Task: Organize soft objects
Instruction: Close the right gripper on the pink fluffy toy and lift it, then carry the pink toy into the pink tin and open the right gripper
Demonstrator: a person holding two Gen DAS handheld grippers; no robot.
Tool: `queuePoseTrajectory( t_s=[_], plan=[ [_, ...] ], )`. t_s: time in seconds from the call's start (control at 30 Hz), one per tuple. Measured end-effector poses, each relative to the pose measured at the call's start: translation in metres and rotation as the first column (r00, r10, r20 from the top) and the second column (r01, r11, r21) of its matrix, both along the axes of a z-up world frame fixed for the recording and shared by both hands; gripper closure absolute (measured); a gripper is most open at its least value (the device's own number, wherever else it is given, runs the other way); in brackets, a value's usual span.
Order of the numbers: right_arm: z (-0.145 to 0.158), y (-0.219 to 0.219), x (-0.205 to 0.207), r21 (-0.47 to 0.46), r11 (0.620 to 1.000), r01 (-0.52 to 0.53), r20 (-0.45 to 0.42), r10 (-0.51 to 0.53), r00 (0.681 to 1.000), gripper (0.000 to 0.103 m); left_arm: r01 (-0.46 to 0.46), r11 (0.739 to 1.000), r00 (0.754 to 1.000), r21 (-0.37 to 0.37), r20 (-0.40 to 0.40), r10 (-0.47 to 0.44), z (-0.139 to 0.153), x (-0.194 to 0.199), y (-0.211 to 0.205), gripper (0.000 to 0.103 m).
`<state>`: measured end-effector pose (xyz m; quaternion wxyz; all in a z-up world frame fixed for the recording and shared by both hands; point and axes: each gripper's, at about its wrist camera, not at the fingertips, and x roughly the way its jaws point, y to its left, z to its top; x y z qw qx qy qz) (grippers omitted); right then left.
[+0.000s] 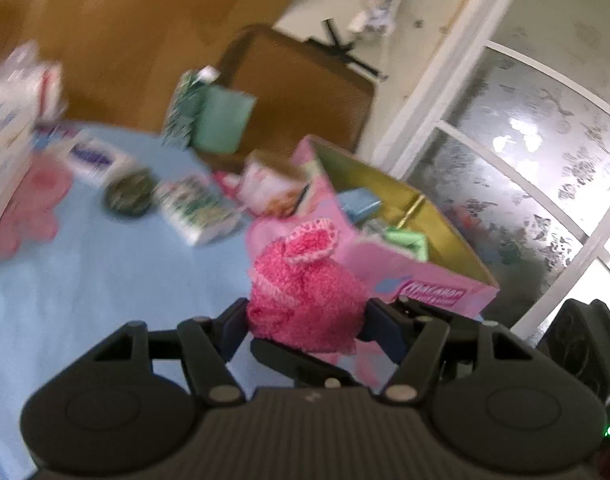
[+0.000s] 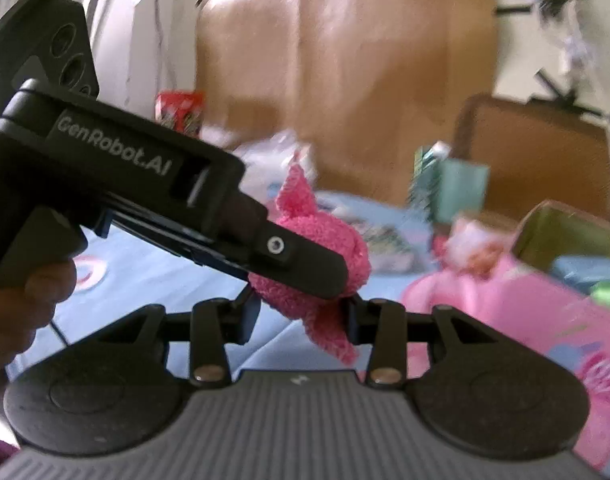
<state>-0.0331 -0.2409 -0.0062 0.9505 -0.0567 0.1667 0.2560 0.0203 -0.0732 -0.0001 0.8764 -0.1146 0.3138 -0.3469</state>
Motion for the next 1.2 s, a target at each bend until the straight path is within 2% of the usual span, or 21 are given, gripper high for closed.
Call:
queuePoseTrajectory(
  t_s=[0.23, 0.33, 0.43, 0.5, 0.57, 0.63, 0.67, 0.73, 0.77, 0.93, 1.2],
  plan=[
    [0.031, -0.052, 0.004, 0.018, 0.990, 0.141, 0.152, -0.142, 0.978, 0.058, 0.099, 0.995, 0.985, 0.031, 0.140, -0.103, 0.043, 0.015, -0.071, 0.038],
    [0.037, -0.078, 0.012, 0.021, 0.977, 0.214, 0.173, -0.214, 0.961, 0.058, 0.141, 0.989, 0.976, 0.039, 0.159, -0.145, 0.048, 0.026, -0.105, 0.037],
    [0.035, -0.097, 0.023, 0.004, 0.959, 0.282, 0.167, -0.279, 0.946, 0.058, 0.173, 0.983, 0.973, 0.057, 0.147, -0.179, 0.044, 0.040, -0.138, 0.037],
    [0.031, -0.109, 0.031, -0.022, 0.942, 0.335, 0.162, -0.327, 0.931, 0.058, 0.180, 0.981, 0.972, 0.078, 0.139, -0.190, 0.042, 0.048, -0.157, 0.035],
    [0.025, -0.120, 0.038, -0.063, 0.910, 0.409, 0.162, -0.395, 0.904, 0.056, 0.159, 0.981, 0.974, 0.111, 0.142, -0.174, 0.038, 0.052, -0.173, 0.028],
    [0.021, -0.132, 0.048, -0.088, 0.868, 0.489, 0.148, -0.474, 0.868, 0.048, 0.128, 0.982, 0.976, 0.138, 0.156, -0.149, 0.034, 0.053, -0.181, 0.024],
    [0.019, -0.142, 0.050, -0.085, 0.853, 0.515, 0.140, -0.502, 0.854, 0.045, 0.121, 0.982, 0.977, 0.143, 0.158, -0.143, 0.032, 0.053, -0.182, 0.022],
    [0.018, -0.155, 0.050, -0.055, 0.828, 0.557, 0.134, -0.547, 0.826, 0.027, 0.105, 0.984, 0.979, 0.144, 0.159, -0.127, 0.028, 0.052, -0.180, 0.016],
    [0.017, -0.160, 0.048, -0.043, 0.820, 0.570, 0.137, -0.561, 0.817, 0.024, 0.095, 0.985, 0.980, 0.144, 0.163, -0.118, 0.027, 0.052, -0.178, 0.014],
    [0.018, -0.170, 0.039, 0.042, 0.808, 0.587, 0.120, -0.588, 0.800, 0.024, 0.062, 0.991, 0.982, 0.117, 0.170, -0.081, 0.032, 0.050, -0.159, 0.011],
    [0.032, -0.139, 0.028, 0.115, 0.834, 0.540, 0.162, -0.552, 0.818, 0.024, -0.018, 0.998, 0.968, 0.064, 0.252, 0.001, 0.040, 0.025, -0.094, 0.006]
  ],
)
